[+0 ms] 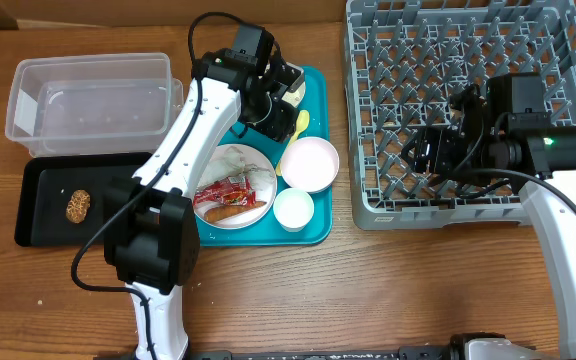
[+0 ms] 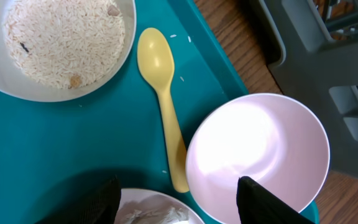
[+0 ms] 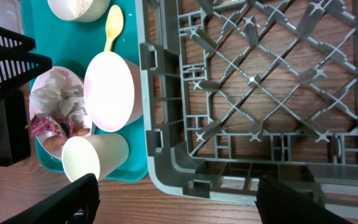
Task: Sort waste into correct bins and load items into the dishwasher
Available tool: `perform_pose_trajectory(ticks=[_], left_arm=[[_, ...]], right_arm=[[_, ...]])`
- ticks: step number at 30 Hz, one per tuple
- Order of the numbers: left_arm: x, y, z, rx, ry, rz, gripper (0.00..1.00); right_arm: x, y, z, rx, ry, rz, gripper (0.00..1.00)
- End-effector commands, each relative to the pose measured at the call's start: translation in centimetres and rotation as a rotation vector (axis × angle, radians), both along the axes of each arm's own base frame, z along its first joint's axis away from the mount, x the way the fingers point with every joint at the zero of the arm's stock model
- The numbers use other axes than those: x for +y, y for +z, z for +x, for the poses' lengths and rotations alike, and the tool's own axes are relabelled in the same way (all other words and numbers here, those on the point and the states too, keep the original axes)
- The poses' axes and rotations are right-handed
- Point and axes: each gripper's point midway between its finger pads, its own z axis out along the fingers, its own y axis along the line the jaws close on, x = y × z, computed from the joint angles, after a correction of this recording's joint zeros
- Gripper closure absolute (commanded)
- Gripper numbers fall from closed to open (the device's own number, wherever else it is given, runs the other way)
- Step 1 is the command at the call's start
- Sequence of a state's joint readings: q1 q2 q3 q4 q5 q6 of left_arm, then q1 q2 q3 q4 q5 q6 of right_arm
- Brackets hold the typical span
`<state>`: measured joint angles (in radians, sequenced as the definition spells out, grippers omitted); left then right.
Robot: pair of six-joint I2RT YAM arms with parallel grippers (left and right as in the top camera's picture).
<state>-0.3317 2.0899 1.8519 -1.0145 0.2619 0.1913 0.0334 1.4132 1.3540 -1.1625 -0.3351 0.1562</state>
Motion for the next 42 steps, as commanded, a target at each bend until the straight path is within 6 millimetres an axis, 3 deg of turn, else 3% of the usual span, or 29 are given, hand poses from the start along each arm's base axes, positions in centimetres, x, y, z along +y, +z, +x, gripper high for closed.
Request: perform_pose_trajectory(ticks=[1, 14, 20, 26, 34, 36, 37, 42], left_arm=[[-0.1, -0.1, -0.7, 0.005, -0.047, -0.011, 0.37], [-1.2, -5.9, -2.4, 0.155, -0.082, 0.016, 0.4], [-1.5, -8.1, -3.0, 0.206, -0.09, 0.034, 0.49], [-1.6, -8.3, -2.9, 0.201, -0.092, 0.032, 0.64], [-2.5, -8.2, -3.2, 0.204, -0.11, 0.012, 0.7], [-2.7, -8.2, -3.1, 0.197, -0.114, 0.01, 0.81], [-2.8, -8.2, -3.1, 0.193, -0.115, 0.011, 0.96], [-2.9, -7.9, -2.5, 0.188, -0.071, -0.001, 0.96]], right_arm=[[-0.1, 1.2, 0.6, -0.045, 0.003, -0.005, 0.17], [-0.1, 1.2, 0.6, -0.044, 0.003, -0.005, 0.17], [-0.1, 1.2, 0.7, -0.048, 0.003, -0.005, 0.17], [-0.1, 1.3, 0.9, -0.058, 0.003, -0.005, 0.17], [-0.1, 1.4, 1.0, -0.063, 0.003, -0.005, 0.17], [-0.1, 1.4, 1.0, -0.063, 0.003, -0.004, 0.17], [-0.1, 1.3, 0.9, -0.061, 0.003, -0.005, 0.17], [-0.1, 1.2, 0.7, -0.048, 0.003, -0.005, 0.17]])
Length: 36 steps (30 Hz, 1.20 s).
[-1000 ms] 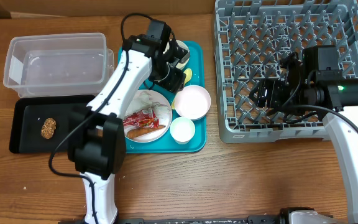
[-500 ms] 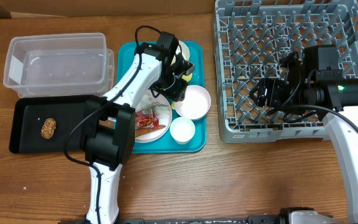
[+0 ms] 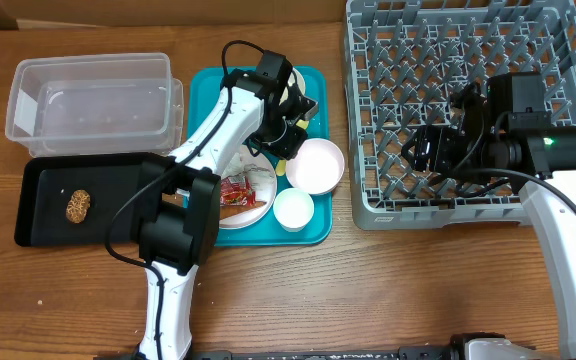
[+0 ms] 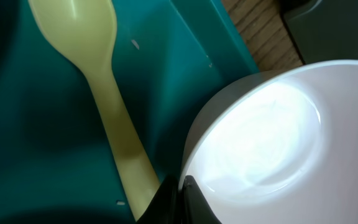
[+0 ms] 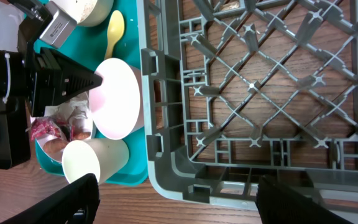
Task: Sort waste into correct bins and load items into the dishwasher
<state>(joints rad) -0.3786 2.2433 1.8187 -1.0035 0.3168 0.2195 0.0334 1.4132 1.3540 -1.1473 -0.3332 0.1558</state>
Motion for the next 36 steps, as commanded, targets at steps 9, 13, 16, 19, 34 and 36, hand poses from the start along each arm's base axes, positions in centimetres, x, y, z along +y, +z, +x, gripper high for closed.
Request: perform_pose_trajectory(ticks=[9, 13, 16, 19, 34, 36], left_arm=[[-1.1, 7.0, 3.5, -0.101, 0.072, -0.073, 0.96], [-1.5, 10.3, 4.6, -0.161, 0.072, -0.098, 0.96], [-1.6, 11.2, 4.9, -0.178, 0.072, -0.105, 0.96], [-1.6, 11.2, 4.8, -0.172, 0.079, -0.105, 0.96], [-3.3, 10.9, 2.8, -0.087, 0.142, -0.101, 0.96], [-3.6, 11.0, 2.5, -0.078, 0.143, -0.099, 0.96]], right_arm=[[-0.1, 1.0, 0.2, -0.028, 0.003, -0.004, 0.17], [-0.1, 1.0, 0.2, -0.027, 0.003, -0.004, 0.17], [-0.1, 1.0, 0.2, -0.025, 0.003, -0.004, 0.17], [-0.1, 1.0, 0.2, -0.029, 0.003, -0.003, 0.17], [2.7, 1.1, 4.2, -0.098, -0.143, 0.007, 0.31], [3.5, 0.4, 4.5, -0.088, -0.145, -0.006, 0.31]])
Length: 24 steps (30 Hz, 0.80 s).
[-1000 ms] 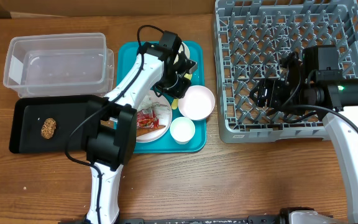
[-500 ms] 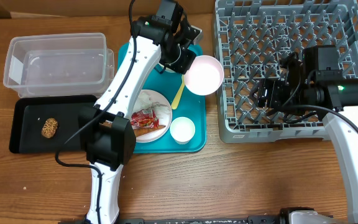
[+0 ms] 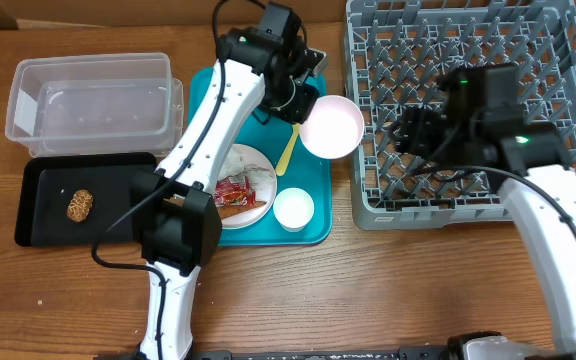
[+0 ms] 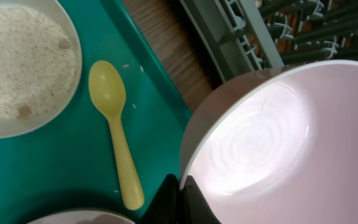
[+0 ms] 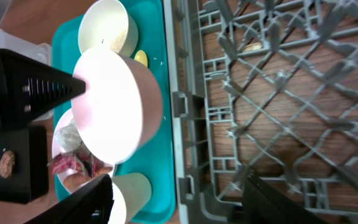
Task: Sort waste into correct bins and load items into the dishwasher
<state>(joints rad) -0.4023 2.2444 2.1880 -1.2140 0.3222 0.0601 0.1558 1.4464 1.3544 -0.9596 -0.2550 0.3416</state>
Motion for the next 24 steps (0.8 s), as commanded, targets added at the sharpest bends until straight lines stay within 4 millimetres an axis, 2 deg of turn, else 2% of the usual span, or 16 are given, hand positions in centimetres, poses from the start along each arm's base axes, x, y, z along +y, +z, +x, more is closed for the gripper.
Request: perform_pose_trajectory(ticks=[1, 6, 13, 18, 24], left_arm=[[-1.3, 1.0, -0.6, 0.008, 0.014, -0.023, 0.96], [-2.0, 1.7, -1.2, 0.012, -0.001, -0.022, 0.96], [-2.5, 3.6, -1.4, -0.011, -0.012, -0.033, 0.96], [-2.6, 4.3, -1.4, -0.022, -0.015, -0.043, 0.96], [-3.4, 4.6, -2.0, 0.005, -0.038, -0.095, 0.96]], right_arm=[[0.6, -0.7, 1.2, 0.016, -0.083, -0.031, 0.32], [2.2, -1.7, 1.9, 0.018, -0.081, -0.045, 0.34], [2.1, -3.3, 2.3, 0.051, -0.105, -0.081, 0.46], [2.0, -3.1, 2.7, 0.034, -0.112, -0.084, 0.54], [2.1, -2.9, 3.0, 0.021, -0.112, -0.081, 0.56]])
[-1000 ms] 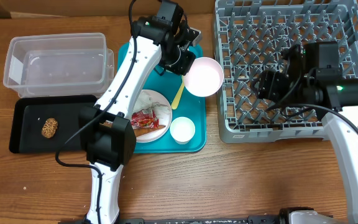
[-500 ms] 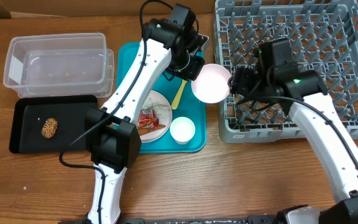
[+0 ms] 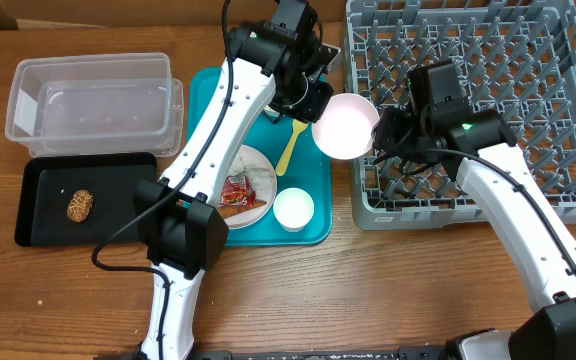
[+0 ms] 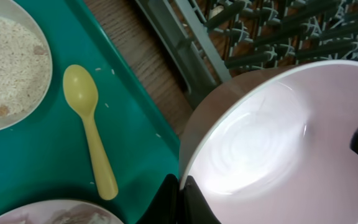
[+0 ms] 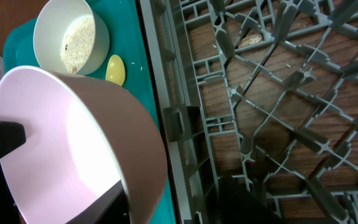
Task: Sort waste into correct bins and load items into the dishwasher
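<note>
The pink bowl (image 3: 346, 125) hangs in the air between the teal tray (image 3: 206, 90) and the grey dish rack (image 3: 438, 212). My left gripper (image 3: 315, 110) is shut on its left rim, as the left wrist view shows (image 4: 180, 199). The bowl (image 4: 272, 143) is empty. My right gripper (image 3: 384, 130) is open at the bowl's right side. In the right wrist view one finger (image 5: 114, 202) lies inside the bowl (image 5: 73, 143) and the other outside, over the rack (image 5: 278, 93).
On the tray lie a yellow spoon (image 3: 290, 150), a bowl of rice (image 4: 5, 62), a plate of wrappers and food (image 3: 238, 190) and a white cup (image 3: 293, 208). A clear bin (image 3: 93, 95) and a black tray (image 3: 48, 225) holding a brown morsel (image 3: 78, 205) stand at the left.
The left gripper has carried the pink bowl a little to the right, up to the rack's left wall. The right gripper has moved left, and its open fingers now straddle the bowl's rim.
The left gripper was open above the pink bowl on the tray. Then it was shut on the bowl's rim. Then the bowl hung clear of the tray beside the rack. Now the right gripper, earlier over the rack, has come to the bowl.
</note>
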Available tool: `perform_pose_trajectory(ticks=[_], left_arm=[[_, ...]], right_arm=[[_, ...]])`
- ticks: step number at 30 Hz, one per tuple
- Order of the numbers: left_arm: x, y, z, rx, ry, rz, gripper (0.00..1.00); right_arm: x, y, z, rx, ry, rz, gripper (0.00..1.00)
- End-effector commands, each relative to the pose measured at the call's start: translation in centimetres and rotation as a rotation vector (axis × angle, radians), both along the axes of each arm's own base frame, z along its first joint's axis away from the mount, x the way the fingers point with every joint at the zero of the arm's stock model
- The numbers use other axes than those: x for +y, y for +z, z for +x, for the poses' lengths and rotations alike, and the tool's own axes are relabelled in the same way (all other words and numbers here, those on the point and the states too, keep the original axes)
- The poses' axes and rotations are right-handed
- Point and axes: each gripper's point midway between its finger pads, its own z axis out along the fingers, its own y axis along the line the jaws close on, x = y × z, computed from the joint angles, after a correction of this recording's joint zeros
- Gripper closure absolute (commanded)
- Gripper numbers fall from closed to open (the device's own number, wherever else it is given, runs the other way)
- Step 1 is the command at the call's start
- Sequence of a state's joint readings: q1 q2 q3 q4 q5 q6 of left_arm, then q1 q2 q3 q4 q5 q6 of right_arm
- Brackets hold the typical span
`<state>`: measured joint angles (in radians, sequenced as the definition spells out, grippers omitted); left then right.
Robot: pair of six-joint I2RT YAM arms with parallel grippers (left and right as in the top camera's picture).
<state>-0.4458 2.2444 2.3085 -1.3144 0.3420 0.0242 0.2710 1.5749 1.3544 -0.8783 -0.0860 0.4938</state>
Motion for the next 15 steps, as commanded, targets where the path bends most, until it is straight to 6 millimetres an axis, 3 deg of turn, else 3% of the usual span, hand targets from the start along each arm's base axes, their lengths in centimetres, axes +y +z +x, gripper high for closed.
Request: perform_pose_trajectory(ticks=[1, 4, 8, 12, 15], left_arm=[[-1.38, 1.43, -0.45, 0.001, -0.021, -0.066, 0.96], [-1.49, 1.48, -0.53, 0.004, -0.024, -0.073, 0.96], [-2.26, 1.91, -0.99, 0.021, -0.05, -0.122, 0.96], [-2.36, 1.99, -0.9, 0.017, -0.051, -0.128, 0.96], [-2.37, 2.0, -0.86, 0.013, -0.055, -0.128, 0.96]], right_arm=[[0.03, 1.15, 0.76, -0.04, -0.01, -0.003, 0.59], [-0.04, 1.14, 0.78, -0.041, -0.012, -0.007, 0.7], [-0.09, 1.15, 0.82, -0.043, -0.014, -0.009, 0.76], [-0.21, 1.14, 0.85, -0.044, -0.018, -0.015, 0.96], [-0.62, 1.11, 0.98, -0.048, -0.035, -0.033, 0.96]])
